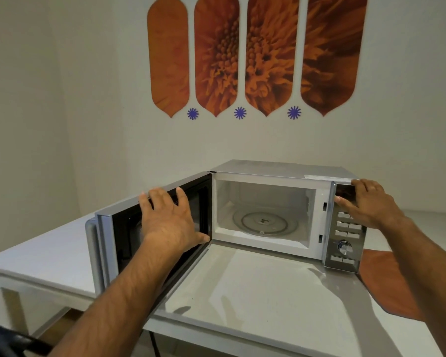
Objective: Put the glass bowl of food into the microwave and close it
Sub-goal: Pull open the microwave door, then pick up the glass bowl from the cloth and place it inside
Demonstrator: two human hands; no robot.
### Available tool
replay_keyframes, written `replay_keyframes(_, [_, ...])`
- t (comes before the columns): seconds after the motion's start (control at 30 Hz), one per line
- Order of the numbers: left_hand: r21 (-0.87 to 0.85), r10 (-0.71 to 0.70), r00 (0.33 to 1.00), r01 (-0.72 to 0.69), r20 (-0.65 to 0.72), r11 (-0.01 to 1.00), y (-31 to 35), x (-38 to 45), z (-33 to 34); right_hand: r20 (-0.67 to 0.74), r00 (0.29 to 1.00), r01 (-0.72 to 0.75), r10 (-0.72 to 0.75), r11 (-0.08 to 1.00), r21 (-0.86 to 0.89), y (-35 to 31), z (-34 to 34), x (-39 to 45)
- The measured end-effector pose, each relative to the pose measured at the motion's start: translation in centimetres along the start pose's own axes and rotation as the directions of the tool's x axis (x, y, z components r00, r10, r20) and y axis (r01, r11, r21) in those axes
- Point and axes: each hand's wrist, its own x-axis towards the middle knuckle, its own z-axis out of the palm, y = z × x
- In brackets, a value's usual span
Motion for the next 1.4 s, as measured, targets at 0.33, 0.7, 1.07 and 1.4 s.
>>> replay_keyframes(0.33, [-0.009, -0.002, 1.0, 0.002, -0.011, 1.0, 0.1, 0.8, 0.8, -0.002, 1.0, 0.002, -0.002, 1.0, 0.005, 0.0, 0.0, -0.2])
replay_keyframes(0.7, [-0.167, 0.079, 0.983, -0.108, -0.168, 0.98, 2.1, 2.5, 0.8, 0.003, 1.0, -0.001, 0.001, 1.0, 0.029, 0.1, -0.1, -0.4])
replay_keyframes(1.07, [-0.341, 0.311, 0.841, -0.479, -0.443, 0.809, 11.3, 4.1, 1.2, -0.112, 0.991, -0.061, 0.07, 0.995, 0.079, 2.1, -0.8, -3.2])
replay_keyframes(1.4, [-0.514, 0.505, 0.642, -0.766, -0.576, 0.386, 22.6, 3.5, 2.1, -0.147, 0.958, -0.231, 0.245, 0.967, 0.106, 4.6, -1.1, -8.2])
